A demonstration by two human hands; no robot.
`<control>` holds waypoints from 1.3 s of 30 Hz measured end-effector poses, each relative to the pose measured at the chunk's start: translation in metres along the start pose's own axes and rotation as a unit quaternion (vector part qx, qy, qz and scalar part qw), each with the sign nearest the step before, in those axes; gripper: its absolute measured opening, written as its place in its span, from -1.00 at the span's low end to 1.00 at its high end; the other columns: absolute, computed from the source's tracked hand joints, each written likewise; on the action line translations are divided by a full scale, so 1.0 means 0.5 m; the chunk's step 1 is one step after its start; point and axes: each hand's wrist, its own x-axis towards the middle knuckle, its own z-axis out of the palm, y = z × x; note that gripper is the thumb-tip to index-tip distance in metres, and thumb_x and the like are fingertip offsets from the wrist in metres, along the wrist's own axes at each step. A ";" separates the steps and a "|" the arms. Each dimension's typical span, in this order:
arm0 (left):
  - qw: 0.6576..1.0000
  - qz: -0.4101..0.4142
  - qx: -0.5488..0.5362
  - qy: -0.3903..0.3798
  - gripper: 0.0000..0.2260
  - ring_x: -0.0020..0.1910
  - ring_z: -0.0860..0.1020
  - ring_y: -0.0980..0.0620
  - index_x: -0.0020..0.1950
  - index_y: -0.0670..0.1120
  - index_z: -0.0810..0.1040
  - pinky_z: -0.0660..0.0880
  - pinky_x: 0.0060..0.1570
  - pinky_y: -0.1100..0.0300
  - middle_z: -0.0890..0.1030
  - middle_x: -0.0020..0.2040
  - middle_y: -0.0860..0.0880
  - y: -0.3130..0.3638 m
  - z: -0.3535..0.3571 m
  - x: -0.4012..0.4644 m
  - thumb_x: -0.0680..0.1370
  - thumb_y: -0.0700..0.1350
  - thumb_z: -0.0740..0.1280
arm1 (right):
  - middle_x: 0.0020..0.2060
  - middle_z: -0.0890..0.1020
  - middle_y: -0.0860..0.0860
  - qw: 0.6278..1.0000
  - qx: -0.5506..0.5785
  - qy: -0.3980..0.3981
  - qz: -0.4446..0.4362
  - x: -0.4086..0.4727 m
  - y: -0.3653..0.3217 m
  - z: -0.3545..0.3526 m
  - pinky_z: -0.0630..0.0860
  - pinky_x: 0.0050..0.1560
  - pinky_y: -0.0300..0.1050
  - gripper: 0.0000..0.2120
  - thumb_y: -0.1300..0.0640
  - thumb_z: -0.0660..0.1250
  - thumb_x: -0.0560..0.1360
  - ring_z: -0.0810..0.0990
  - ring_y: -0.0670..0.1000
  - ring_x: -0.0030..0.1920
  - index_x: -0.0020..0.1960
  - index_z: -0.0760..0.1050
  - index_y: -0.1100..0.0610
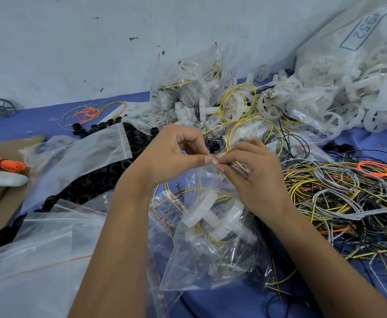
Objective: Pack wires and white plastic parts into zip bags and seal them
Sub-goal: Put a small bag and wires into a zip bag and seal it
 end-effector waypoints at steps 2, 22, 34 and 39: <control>1.000 -0.005 -0.007 -0.008 -0.84 -0.27 0.58 0.13 -0.22 -0.07 0.67 0.46 -0.24 0.35 0.66 -0.29 0.04 0.001 0.000 -0.002 0.47 -0.29 0.55 | -0.19 0.64 -0.02 1.000 -0.010 -0.002 -0.011 0.000 -0.002 0.001 0.43 -0.09 -0.06 -0.95 0.23 0.53 0.48 0.48 0.10 -0.10 -0.11 0.67 0.14; 1.000 -0.013 0.012 -0.019 -0.90 -0.25 0.55 0.05 -0.17 -0.12 0.68 0.46 -0.22 0.25 0.66 -0.25 -0.10 0.004 0.022 0.004 0.49 -0.27 0.54 | -0.22 0.63 0.01 1.000 -0.008 0.003 -0.005 0.001 -0.003 0.001 0.44 -0.10 -0.04 -0.96 0.28 0.52 0.48 0.49 0.12 -0.13 -0.13 0.66 0.21; 1.000 -0.026 0.001 -0.010 -0.87 -0.24 0.56 0.01 -0.19 -0.11 0.65 0.47 -0.22 0.26 0.64 -0.24 -0.18 -0.009 0.018 0.004 0.48 -0.27 0.55 | -0.22 0.62 -0.03 1.000 -0.028 -0.005 -0.001 0.002 -0.004 -0.005 0.33 -0.09 -0.20 -0.95 0.28 0.53 0.47 0.45 0.04 -0.13 -0.13 0.67 0.20; 0.999 -0.009 0.031 -0.013 -0.87 -0.22 0.60 0.04 -0.20 -0.13 0.66 0.56 -0.09 0.06 0.67 -0.23 -0.16 -0.006 0.031 0.011 0.47 -0.27 0.56 | -0.20 0.65 0.01 1.000 -0.014 -0.001 0.010 0.000 -0.002 -0.003 0.45 -0.09 -0.10 -0.96 0.26 0.53 0.46 0.51 0.09 -0.11 -0.11 0.69 0.20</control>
